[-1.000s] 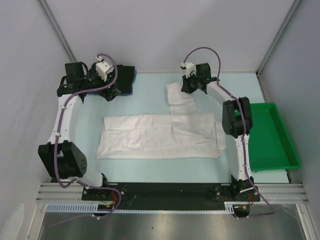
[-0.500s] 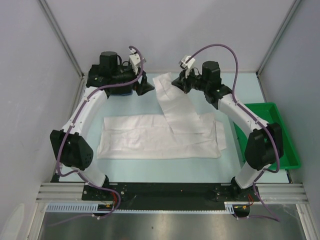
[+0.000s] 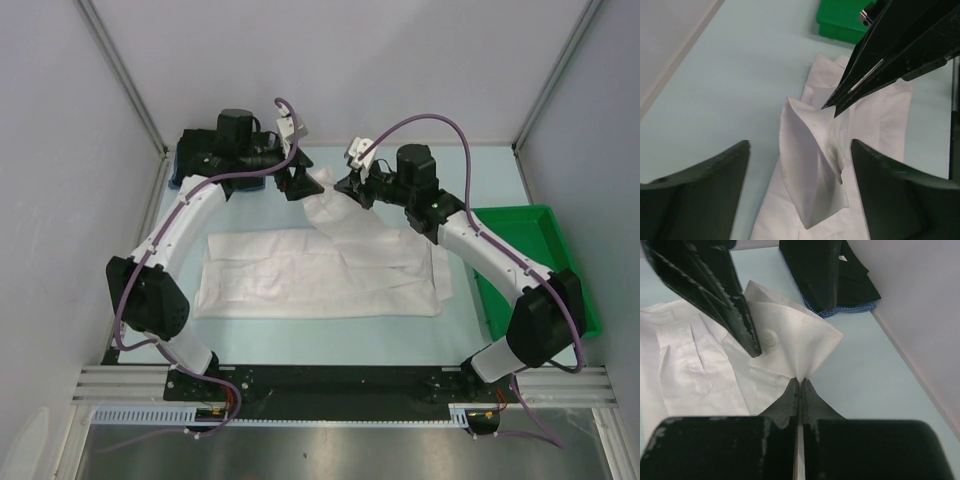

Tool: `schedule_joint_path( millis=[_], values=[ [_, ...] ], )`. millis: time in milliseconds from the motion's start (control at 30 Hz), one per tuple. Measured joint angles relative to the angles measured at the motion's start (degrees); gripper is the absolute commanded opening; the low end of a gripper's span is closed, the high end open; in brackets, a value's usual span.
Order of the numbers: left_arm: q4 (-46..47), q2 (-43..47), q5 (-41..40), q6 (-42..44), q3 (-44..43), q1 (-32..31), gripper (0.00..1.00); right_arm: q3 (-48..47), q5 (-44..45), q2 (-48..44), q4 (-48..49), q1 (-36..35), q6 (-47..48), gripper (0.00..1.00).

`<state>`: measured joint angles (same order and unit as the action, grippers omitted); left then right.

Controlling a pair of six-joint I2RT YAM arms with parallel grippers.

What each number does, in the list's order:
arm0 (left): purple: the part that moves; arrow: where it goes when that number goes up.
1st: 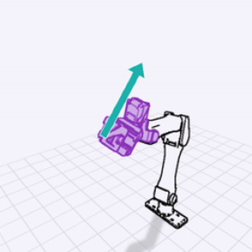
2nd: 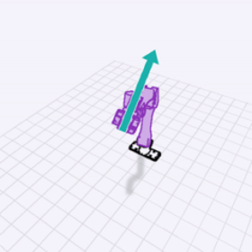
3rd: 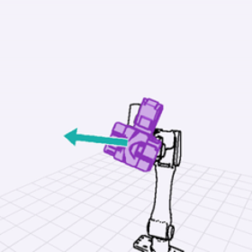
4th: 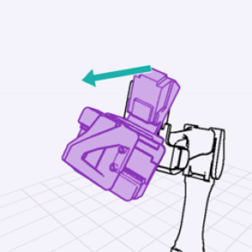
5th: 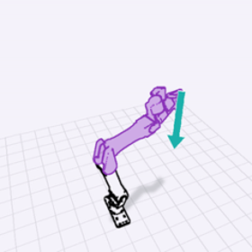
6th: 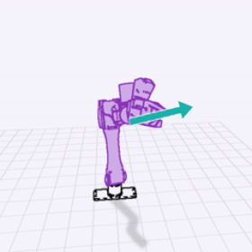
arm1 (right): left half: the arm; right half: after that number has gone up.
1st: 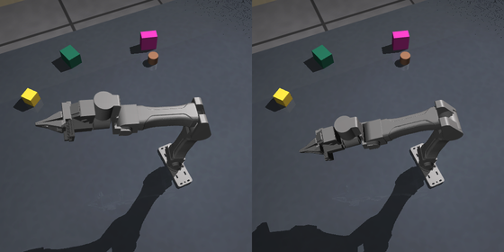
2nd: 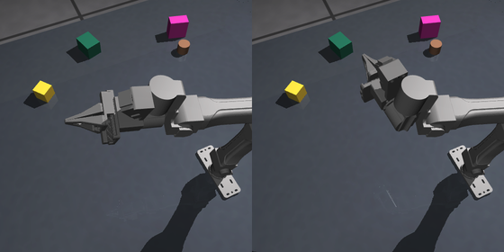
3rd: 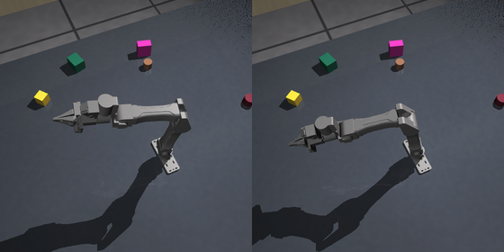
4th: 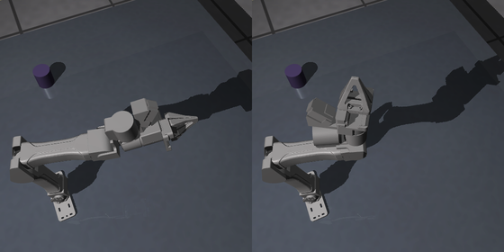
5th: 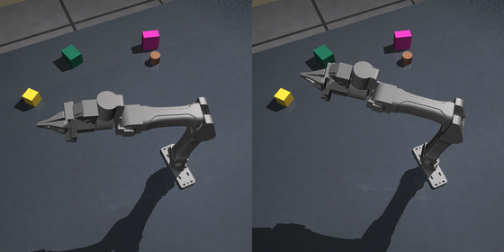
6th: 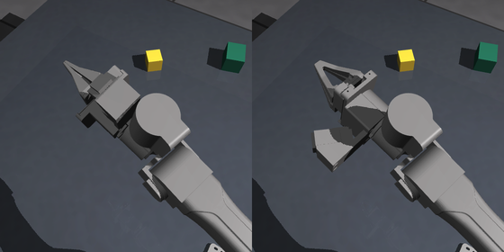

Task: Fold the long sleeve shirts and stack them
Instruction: Fold the shirt

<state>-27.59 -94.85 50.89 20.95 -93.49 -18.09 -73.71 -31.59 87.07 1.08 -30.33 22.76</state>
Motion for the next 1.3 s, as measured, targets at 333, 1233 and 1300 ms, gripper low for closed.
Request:
schedule_joint_path(
  millis=[333,1233,1300],
  values=[
    [-2.5,1.1,5.3,-1.4,2.2,-2.2,0.00,6.7,3.8,-7.9,-0.5,-2.4,2.2,0.50],
    [-19.1,24.2,3.3,23.0,12.0,-35.3,0.00,10.3,-14.0,3.5,-19.5,29.6,-13.9,0.49],
    [-19.3,23.1,3.6,21.8,12.0,-36.4,0.00,10.3,-14.8,5.7,-21.0,29.6,-13.9,0.50]
  ],
)
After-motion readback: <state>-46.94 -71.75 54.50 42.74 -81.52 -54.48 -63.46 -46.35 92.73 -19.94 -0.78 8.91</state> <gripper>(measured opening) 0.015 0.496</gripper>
